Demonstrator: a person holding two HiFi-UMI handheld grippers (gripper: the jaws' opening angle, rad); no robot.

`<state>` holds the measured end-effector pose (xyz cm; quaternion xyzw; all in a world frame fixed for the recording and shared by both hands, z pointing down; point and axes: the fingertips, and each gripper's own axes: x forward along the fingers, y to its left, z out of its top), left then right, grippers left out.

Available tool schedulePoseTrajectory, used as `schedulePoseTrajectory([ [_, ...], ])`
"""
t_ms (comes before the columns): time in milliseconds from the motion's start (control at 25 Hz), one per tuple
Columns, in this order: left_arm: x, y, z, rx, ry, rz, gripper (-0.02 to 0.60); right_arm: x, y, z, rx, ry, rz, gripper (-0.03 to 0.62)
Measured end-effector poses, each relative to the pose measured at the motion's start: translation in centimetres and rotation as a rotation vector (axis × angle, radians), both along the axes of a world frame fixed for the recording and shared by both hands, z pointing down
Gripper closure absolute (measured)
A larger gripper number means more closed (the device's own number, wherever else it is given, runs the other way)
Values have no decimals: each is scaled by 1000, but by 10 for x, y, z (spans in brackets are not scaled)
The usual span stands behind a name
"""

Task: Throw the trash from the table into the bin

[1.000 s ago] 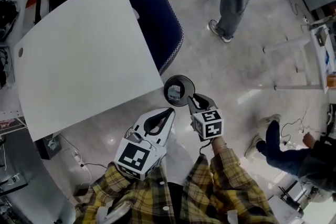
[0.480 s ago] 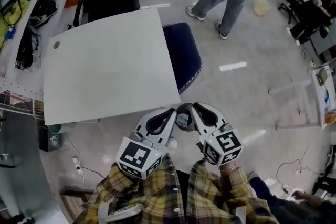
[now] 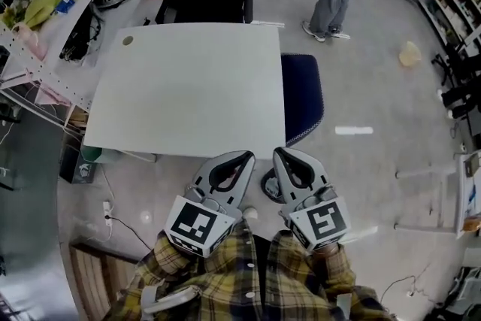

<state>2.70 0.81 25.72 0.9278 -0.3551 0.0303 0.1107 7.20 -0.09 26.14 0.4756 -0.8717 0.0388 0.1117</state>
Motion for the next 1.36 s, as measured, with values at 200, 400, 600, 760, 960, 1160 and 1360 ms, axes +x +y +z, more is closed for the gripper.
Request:
schedulePoseTrajectory([
  [200, -16, 0, 7, -17, 4, -37, 574, -15, 1, 0, -8, -49, -29, 595],
  [400, -10, 3, 13, -36, 7, -25, 574, -5, 6, 3, -34, -14, 4, 595],
  [600, 2, 7, 14, -42, 5, 6, 574, 4, 14, 8, -50, -21, 15, 595],
  [760, 10, 15, 15, -47, 0, 22, 574, 11, 21, 8, -51, -26, 25, 595],
  [960, 18, 21, 14, -48, -3, 33, 574, 17, 30, 9, -49, -24, 18, 595],
  [1160, 25, 26, 16, -46, -7, 36, 574, 15, 43, 10, -62, -23, -19, 595],
  [1360, 29, 32, 21, -50, -20, 44, 574, 23, 47, 14, -48, -13, 7, 595],
])
